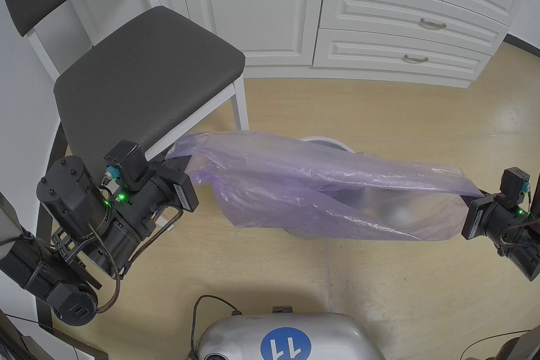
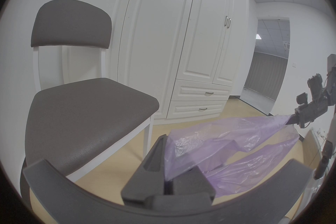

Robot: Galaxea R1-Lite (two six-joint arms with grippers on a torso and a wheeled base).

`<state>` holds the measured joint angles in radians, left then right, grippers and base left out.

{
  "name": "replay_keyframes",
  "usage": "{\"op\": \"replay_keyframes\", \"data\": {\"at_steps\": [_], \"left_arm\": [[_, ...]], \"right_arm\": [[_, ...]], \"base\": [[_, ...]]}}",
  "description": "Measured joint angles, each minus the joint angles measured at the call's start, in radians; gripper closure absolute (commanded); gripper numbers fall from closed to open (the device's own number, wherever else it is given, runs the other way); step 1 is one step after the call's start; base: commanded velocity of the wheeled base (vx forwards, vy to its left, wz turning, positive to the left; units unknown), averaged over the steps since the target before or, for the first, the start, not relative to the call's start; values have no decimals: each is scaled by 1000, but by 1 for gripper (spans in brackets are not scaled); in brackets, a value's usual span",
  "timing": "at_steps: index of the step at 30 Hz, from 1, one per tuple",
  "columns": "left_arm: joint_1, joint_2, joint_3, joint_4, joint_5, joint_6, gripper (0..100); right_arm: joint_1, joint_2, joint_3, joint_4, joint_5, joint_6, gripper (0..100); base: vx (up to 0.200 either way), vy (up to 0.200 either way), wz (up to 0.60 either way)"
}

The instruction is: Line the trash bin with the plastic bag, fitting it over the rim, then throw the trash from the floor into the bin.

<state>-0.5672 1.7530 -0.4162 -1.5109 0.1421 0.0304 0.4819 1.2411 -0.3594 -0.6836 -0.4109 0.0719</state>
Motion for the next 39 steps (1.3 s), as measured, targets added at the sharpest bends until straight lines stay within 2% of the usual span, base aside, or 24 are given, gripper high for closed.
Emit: {"op": "replay_keyframes", "data": {"at_steps": [11, 22, 26, 33, 39], "left_arm": [[-5, 5, 14, 0, -3, 6, 100], [-2, 2, 42, -1, -47, 2, 100], [-2, -1, 56, -4, -89, -1, 100], [-5, -5, 65, -20, -93, -1, 100], [-5, -14, 65, -20, -95, 0, 100]], "right_arm": [[-1, -4, -9, -4, 0, 1, 100], [-10, -13, -5, -2, 0, -21, 100], [-17, -14, -3, -2, 0, -25, 100], [-21, -11, 2, -2, 0, -29, 100], [-39, -3, 17, 0, 0, -74, 100]], "base": [[0, 0, 0], [0, 0, 0], [0, 0, 0], [0, 0, 0], [0, 0, 0]]}}
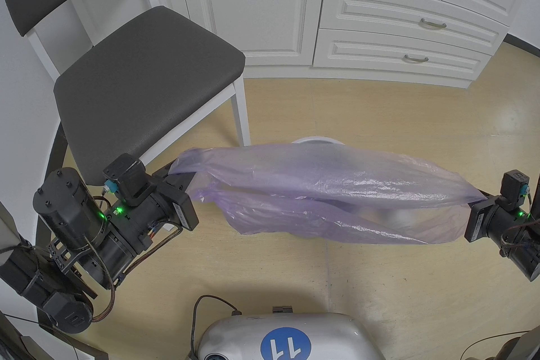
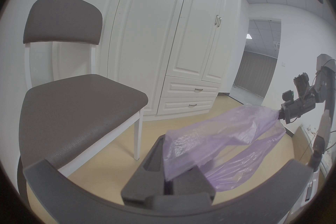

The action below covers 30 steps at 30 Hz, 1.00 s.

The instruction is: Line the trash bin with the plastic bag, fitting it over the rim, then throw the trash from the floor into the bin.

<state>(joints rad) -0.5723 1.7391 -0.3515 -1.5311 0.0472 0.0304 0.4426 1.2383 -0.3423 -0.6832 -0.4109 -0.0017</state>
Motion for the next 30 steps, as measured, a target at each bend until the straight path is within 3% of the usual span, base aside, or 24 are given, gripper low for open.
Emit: {"op": "replay_keyframes", "data": {"at_steps": [10, 30], "left_arm": [[1, -2, 0, 0, 0, 3, 100], [25, -3, 26, 1, -36, 8, 100]], "right_arm": [[-8, 3, 9, 78, -1, -12, 100], [-23, -11, 11, 79, -6, -35, 100]], "base": [[0, 0, 0], [0, 0, 0]]}}
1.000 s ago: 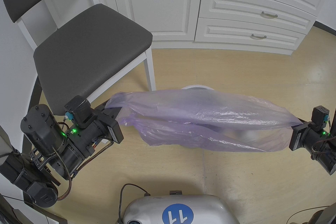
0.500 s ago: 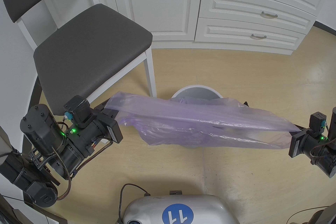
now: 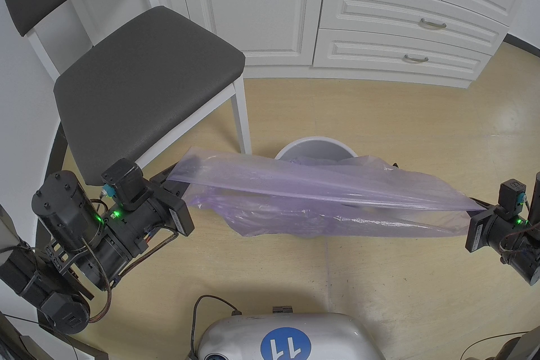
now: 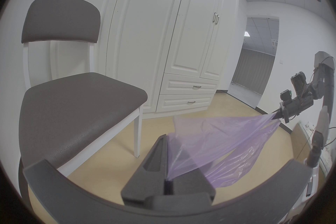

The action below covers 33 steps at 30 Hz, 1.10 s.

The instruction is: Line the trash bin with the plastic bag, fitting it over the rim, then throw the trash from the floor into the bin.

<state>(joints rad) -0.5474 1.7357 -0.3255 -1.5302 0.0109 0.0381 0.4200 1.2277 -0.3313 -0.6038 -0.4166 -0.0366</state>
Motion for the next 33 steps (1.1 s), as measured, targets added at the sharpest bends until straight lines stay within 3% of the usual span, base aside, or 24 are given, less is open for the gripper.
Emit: {"op": "replay_keyframes", "data": {"at_steps": [33], "left_arm": [[29, 1, 10, 0, 0, 2, 100]], "right_arm": [[-32, -16, 0, 0, 5, -22, 100]], "base": [[0, 0, 0]]}}
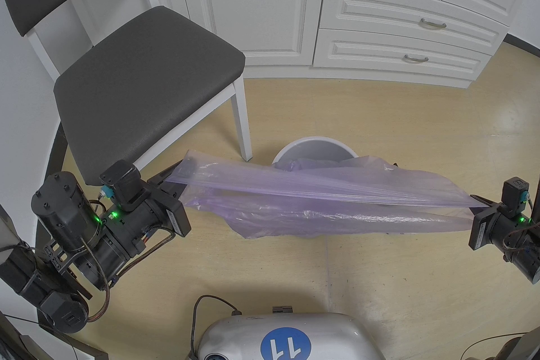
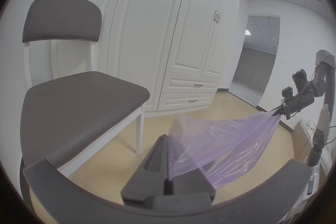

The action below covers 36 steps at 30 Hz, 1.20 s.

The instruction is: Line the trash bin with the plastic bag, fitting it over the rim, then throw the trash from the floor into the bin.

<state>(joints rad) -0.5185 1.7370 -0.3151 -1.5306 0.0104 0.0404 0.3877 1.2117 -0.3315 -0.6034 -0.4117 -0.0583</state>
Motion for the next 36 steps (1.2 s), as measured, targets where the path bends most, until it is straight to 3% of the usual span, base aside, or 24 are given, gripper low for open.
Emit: {"op": "replay_keyframes", "data": {"at_steps": [17, 26, 36], "left_arm": [[-33, 12, -20, -1, 8, 47, 100], [-104, 15, -46, -1, 13, 58, 100], [-166, 6, -72, -1, 20, 57, 100]], "right_arm": [[13, 3, 4, -10, 0, -2, 100], [20, -2, -16, -28, 2, -45, 100], [101, -3, -34, -94, -7, -47, 100]], "base": [[0, 0, 0], [0, 0, 0], [0, 0, 0]]}}
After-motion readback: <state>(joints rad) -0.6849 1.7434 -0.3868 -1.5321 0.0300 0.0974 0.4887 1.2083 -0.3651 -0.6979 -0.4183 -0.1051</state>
